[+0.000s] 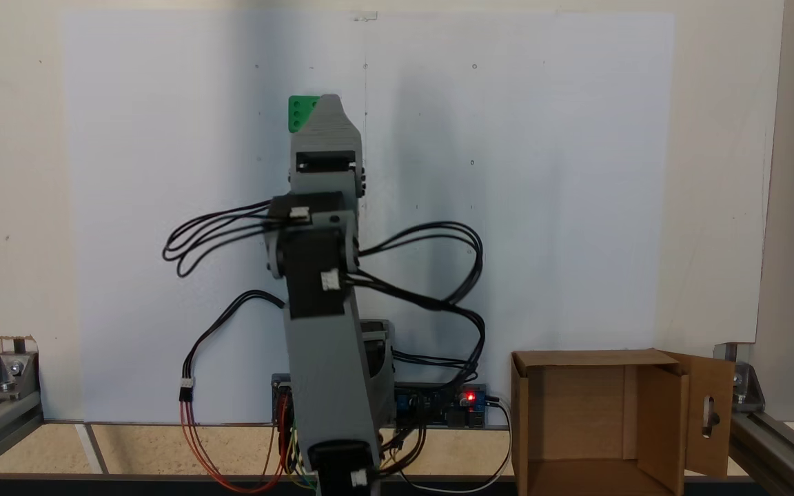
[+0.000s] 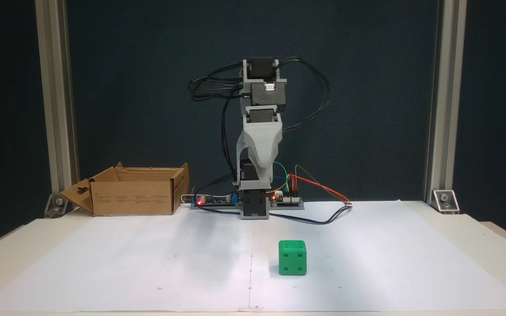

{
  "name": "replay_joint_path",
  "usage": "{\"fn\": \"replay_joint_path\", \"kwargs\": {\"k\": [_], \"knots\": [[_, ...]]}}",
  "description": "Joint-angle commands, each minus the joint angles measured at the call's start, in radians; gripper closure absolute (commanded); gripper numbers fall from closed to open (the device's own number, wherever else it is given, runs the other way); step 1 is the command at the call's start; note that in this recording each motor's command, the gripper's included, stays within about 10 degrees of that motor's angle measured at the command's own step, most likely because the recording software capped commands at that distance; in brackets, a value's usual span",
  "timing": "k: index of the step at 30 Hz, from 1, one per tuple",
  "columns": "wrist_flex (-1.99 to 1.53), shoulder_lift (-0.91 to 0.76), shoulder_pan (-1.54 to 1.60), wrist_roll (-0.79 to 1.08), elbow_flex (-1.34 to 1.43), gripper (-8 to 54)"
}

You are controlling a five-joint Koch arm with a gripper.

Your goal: Grasp a green dice and put it in the bin.

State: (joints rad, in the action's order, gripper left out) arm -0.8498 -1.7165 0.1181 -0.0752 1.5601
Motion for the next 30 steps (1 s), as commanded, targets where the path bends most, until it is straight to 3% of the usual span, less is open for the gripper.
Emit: {"fn": "replay_joint_path", "kwargs": {"k": [1, 11, 30], "knots": [[-0.051, 0.028, 0.02, -0.098, -0.107, 2.4], [-0.067, 0.153, 0.074, -0.249, -0.199, 2.3], [0.026, 0.383, 0.092, -0.27, -0.239, 2.0]]}}
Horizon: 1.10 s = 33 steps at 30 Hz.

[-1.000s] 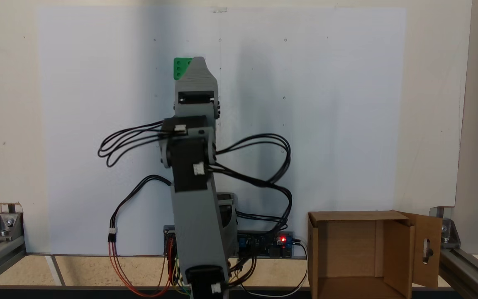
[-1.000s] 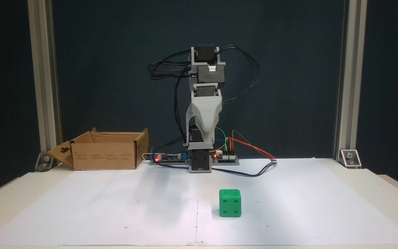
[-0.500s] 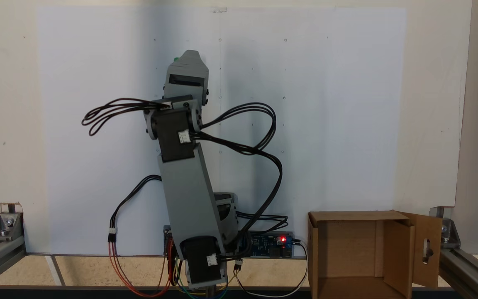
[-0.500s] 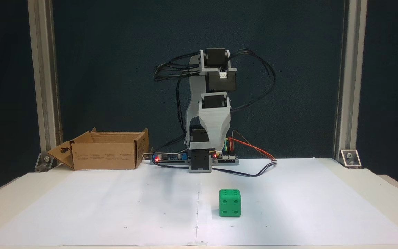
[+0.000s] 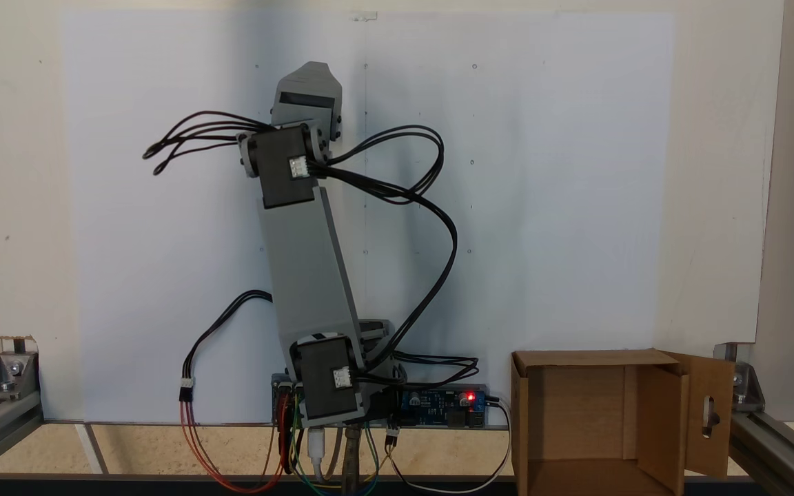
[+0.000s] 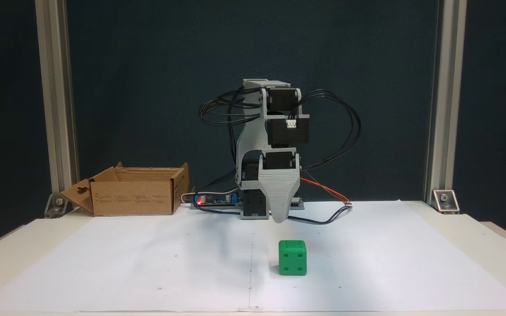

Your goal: Grasp a green dice and put it in the bin.

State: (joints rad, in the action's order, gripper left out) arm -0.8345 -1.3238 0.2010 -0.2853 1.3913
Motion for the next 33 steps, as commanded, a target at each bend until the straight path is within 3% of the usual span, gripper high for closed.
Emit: {"fn": "replay_joint_path", "kwargs": {"k": [1, 33], "knots": [[0.011, -0.008, 0.009, -0.061, -0.069, 2.0], [0.008, 0.078, 0.054, -0.08, -0.057, 2.2]]}}
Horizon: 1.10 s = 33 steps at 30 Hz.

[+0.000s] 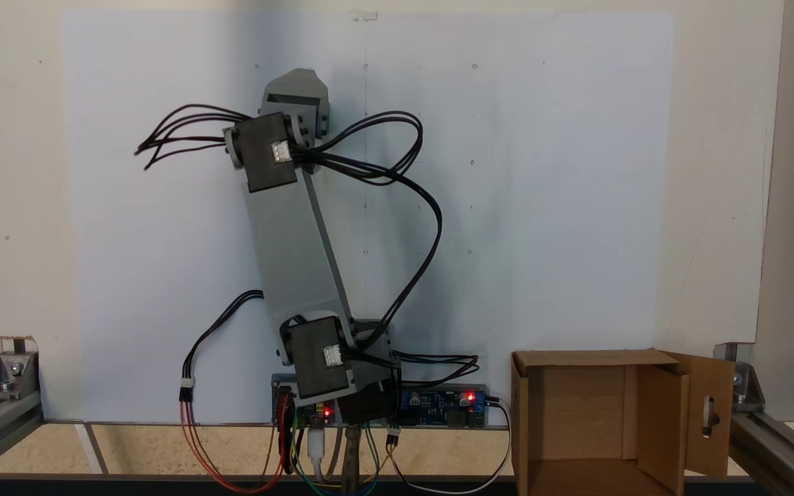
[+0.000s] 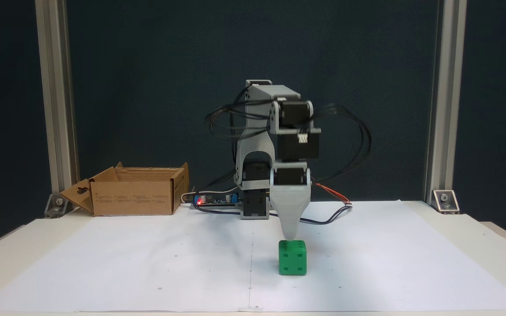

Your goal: Grasp a green dice and put it in the bin.

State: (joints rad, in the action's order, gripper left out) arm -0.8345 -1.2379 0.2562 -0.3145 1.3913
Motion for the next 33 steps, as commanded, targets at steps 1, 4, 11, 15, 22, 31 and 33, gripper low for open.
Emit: {"fn": "replay_joint_path", "kwargs": {"k": [1, 4, 11, 15, 22, 31, 33], "knots": [[0.008, 0.0, -0.005, -0.049, -0.057, 2.2], [0.008, 0.012, -0.008, -0.049, -0.057, 2.2], [0.011, 0.048, -0.009, -0.049, -0.057, 2.2], [0.025, 0.069, -0.009, -0.049, -0.057, 2.2], [0.037, 0.098, -0.009, -0.049, -0.057, 2.2], [0.051, 0.137, -0.011, -0.049, -0.057, 2.4], [0.054, 0.138, -0.009, -0.049, -0.057, 2.5]]}}
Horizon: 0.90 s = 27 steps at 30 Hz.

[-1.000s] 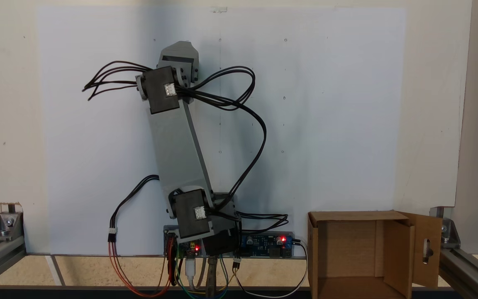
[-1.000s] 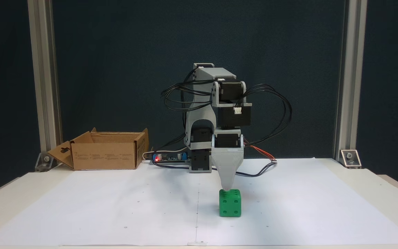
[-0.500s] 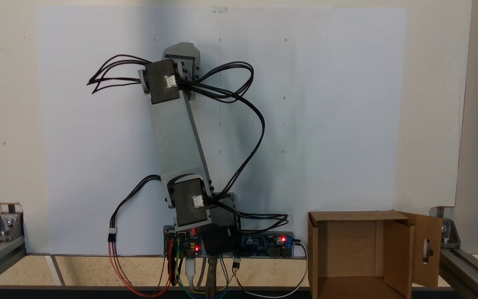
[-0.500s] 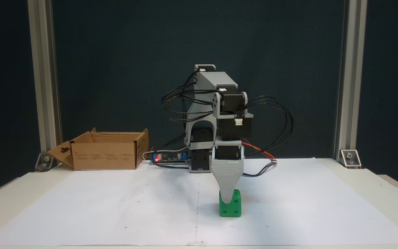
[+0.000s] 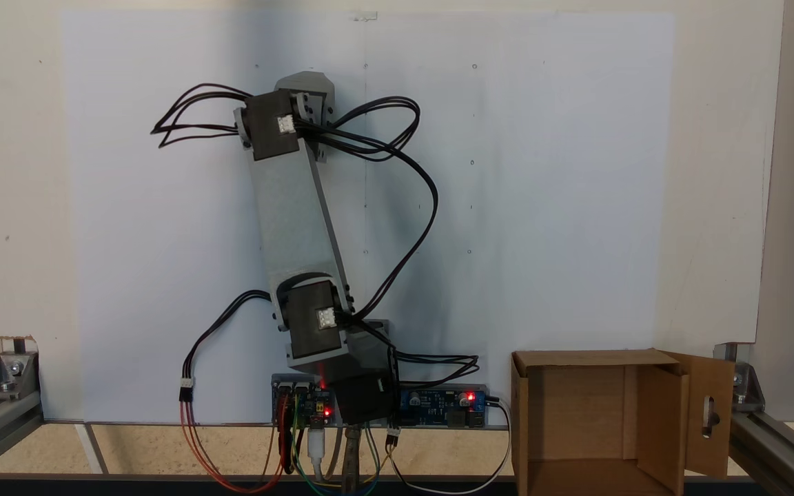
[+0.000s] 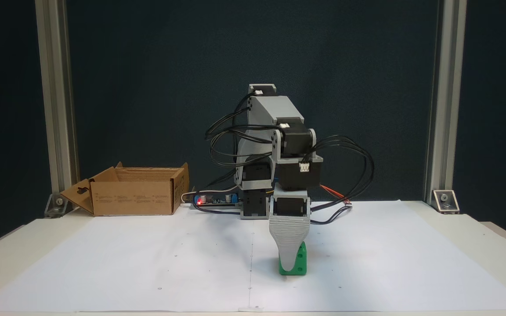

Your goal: Grasp a green dice and put it in the bin.

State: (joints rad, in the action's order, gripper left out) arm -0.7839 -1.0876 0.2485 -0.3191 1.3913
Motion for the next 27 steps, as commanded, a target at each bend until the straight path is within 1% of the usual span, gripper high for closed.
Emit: {"fn": "replay_joint_path", "kwargs": {"k": [1, 25, 27], "knots": [[0.006, -0.011, -0.003, -0.044, -0.057, 2.5], [0.04, 0.02, -0.014, -0.044, -0.057, 4.3], [0.04, 0.026, -0.011, -0.044, -0.057, 6.2]]}}
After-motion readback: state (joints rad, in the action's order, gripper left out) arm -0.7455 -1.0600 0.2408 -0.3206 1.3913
